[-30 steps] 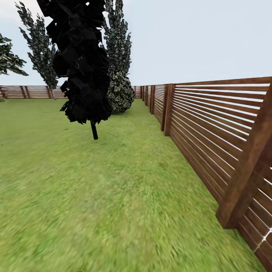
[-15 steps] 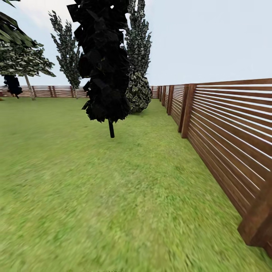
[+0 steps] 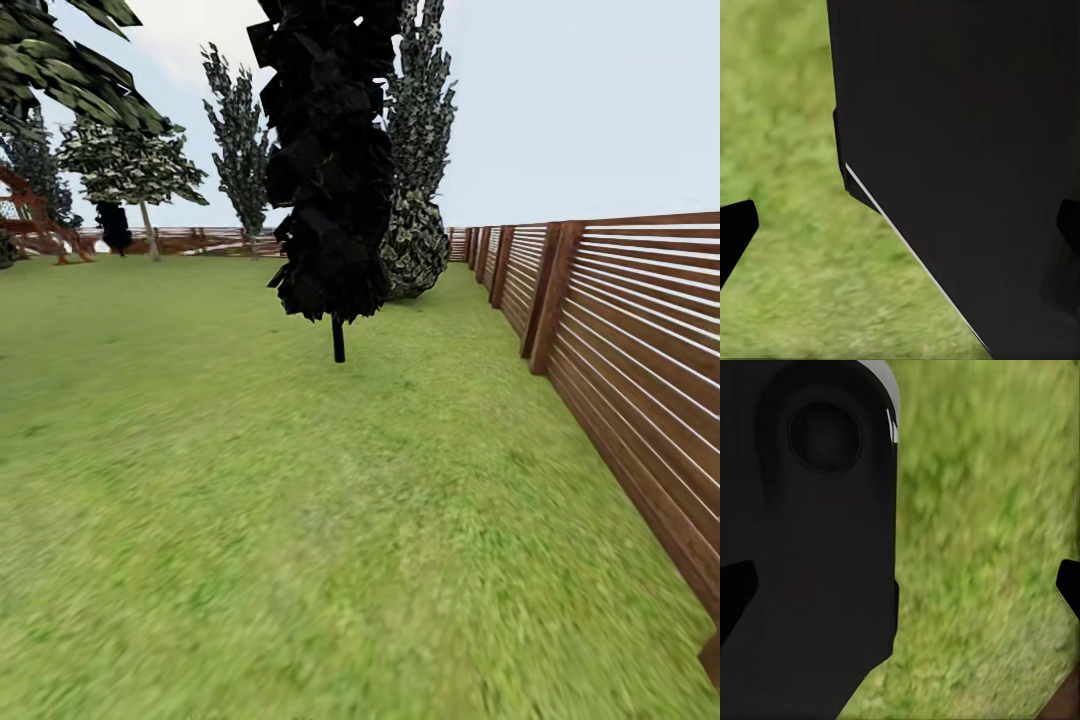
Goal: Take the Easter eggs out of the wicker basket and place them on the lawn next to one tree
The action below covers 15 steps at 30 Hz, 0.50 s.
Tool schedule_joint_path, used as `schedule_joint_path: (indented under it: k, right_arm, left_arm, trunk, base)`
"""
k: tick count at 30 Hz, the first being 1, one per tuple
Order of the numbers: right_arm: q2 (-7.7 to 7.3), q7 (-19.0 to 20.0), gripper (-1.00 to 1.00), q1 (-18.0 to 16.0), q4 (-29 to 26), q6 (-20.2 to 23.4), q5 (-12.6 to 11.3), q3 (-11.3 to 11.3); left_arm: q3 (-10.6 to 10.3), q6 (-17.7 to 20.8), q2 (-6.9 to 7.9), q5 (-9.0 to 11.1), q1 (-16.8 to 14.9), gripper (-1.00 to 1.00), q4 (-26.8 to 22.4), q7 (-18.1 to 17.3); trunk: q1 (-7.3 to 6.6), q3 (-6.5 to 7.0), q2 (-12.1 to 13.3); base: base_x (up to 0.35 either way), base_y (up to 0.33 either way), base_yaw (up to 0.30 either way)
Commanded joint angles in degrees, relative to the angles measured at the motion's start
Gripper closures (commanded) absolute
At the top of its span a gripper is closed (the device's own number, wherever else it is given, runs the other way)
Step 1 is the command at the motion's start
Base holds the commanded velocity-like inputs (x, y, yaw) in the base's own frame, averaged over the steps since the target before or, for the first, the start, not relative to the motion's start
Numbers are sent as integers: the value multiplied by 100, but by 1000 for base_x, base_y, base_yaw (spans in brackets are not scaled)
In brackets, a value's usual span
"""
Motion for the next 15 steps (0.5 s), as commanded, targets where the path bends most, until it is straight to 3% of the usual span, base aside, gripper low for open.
schedule_joint_path:
  k: [1, 15]
  right_arm:
    - [2, -22, -100, -7, 13, 1, 23, 2]
    - [10, -22, -100, -7, 13, 5, 32, 2]
  left_arm:
    - [0, -1, 0, 1, -2, -100, 0, -2]
    - [-10, -2, 0, -10, -1, -100, 0, -2]
  trunk:
    - [0, -4, -3]
    - [0, -4, -3]
  base:
    - [0, 0, 300]
    - [0, 0, 300]
